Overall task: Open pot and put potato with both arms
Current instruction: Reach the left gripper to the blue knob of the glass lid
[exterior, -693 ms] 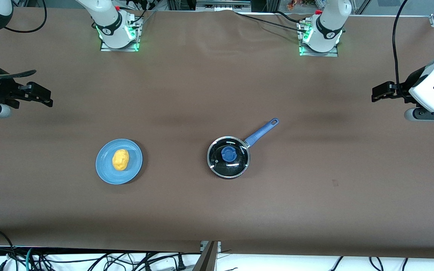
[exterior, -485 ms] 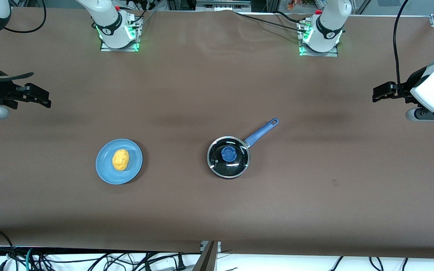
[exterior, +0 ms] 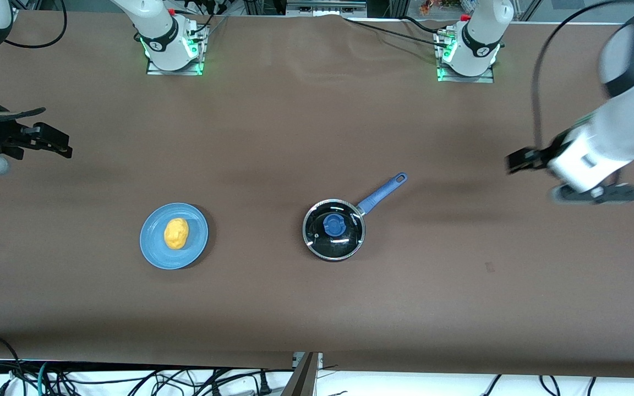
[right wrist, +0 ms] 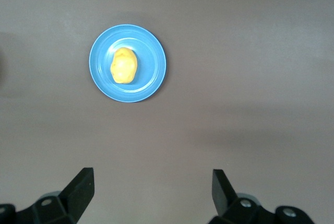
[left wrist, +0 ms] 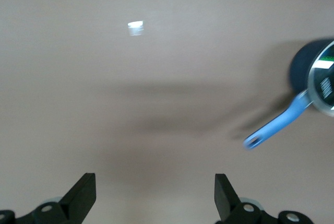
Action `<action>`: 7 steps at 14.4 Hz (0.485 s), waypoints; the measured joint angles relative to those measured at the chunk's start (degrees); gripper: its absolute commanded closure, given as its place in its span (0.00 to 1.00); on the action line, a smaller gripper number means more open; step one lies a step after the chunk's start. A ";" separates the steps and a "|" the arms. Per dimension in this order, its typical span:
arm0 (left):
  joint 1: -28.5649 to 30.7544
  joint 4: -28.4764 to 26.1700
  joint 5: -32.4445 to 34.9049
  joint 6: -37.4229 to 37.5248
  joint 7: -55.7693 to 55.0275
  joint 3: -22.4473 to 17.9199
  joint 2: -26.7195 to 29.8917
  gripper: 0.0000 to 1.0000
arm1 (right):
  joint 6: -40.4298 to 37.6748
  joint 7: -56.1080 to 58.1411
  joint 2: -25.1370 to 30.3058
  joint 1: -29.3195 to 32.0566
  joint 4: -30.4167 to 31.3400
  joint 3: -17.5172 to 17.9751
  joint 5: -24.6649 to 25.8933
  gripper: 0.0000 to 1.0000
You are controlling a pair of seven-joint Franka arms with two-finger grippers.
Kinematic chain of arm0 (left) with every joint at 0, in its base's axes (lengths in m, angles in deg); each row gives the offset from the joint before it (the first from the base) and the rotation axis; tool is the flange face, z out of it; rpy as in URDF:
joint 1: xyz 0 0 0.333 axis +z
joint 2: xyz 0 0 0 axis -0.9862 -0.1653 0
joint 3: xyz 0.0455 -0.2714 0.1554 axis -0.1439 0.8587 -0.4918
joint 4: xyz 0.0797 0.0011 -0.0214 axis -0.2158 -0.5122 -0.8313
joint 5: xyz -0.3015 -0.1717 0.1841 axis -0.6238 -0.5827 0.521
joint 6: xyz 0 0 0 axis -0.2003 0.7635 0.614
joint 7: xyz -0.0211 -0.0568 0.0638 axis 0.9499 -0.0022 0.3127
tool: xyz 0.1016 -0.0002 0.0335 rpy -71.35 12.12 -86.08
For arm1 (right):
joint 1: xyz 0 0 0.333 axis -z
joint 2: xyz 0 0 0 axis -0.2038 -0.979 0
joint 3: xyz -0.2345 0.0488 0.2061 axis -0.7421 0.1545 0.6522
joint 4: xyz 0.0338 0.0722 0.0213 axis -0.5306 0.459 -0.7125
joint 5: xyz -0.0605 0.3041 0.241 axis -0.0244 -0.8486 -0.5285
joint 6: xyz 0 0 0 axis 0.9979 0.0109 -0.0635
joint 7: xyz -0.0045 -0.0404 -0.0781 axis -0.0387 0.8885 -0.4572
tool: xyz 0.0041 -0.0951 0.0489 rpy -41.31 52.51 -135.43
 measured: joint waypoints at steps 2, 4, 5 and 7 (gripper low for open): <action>-0.64 -0.14 -0.18 -7.03 -9.37 4.94 -4.86 0.00 | 0.01 0.00 -0.01 0.00 -0.01 0.00 0.00 0.00; -3.06 -0.19 -0.17 -14.30 -17.47 7.47 -9.63 0.00 | 0.02 0.00 -0.01 0.01 -0.01 0.00 0.00 0.00; -4.88 -0.19 -0.18 -17.41 -20.67 7.73 -11.75 0.00 | 0.01 0.00 -0.01 0.01 0.00 0.01 0.00 0.00; -8.39 -0.06 -0.17 -22.92 -26.68 7.86 -15.18 0.00 | -0.01 0.00 -0.01 0.00 0.00 0.01 0.00 0.00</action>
